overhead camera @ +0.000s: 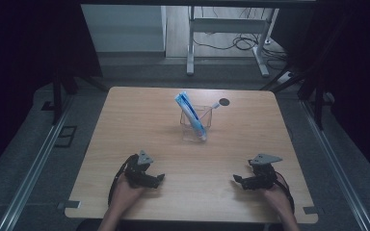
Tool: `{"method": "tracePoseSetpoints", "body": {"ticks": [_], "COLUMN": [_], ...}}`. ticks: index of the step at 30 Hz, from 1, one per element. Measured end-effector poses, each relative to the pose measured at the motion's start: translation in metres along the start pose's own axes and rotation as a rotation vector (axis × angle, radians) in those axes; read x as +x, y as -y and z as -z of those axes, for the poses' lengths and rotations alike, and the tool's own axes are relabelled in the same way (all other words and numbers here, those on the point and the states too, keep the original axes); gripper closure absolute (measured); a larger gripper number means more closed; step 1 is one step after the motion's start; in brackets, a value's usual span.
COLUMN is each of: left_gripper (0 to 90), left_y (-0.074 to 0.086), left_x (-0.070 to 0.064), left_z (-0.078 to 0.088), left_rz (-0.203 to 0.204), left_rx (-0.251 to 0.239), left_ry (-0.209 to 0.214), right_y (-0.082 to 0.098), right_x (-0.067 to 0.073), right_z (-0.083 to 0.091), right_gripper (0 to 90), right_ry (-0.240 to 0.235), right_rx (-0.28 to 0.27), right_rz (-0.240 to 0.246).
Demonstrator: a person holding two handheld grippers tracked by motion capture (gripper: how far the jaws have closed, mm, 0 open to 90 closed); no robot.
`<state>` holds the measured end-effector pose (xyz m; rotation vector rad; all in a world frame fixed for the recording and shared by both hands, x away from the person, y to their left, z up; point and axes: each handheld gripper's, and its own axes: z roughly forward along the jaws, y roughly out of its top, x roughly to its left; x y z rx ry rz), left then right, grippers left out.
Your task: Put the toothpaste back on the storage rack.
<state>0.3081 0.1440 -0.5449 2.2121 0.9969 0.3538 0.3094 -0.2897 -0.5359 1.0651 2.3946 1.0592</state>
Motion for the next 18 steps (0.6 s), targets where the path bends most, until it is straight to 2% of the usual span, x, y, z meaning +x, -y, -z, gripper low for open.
{"method": "tracePoseSetpoints", "body": {"ticks": [5, 18], "left_gripper": [5.5, 5.4], "left_y": [0.0000, 0.0001], "left_x": [0.0001, -0.0001], "left_z": [0.0000, 0.0001], "left_rz": [-0.001, 0.000], "left_rx": [0.000, 0.003], "left_ry": [0.000, 0.001], "right_y": [0.0041, 0.0047], "right_x": [0.0005, 0.0007], "right_z": [-0.0049, -0.0044], "right_gripper": [8.6, 9.6], "right_ry": [0.000, 0.006], "right_rx": [0.024, 0.023], "right_rz": [0.009, 0.011]}}
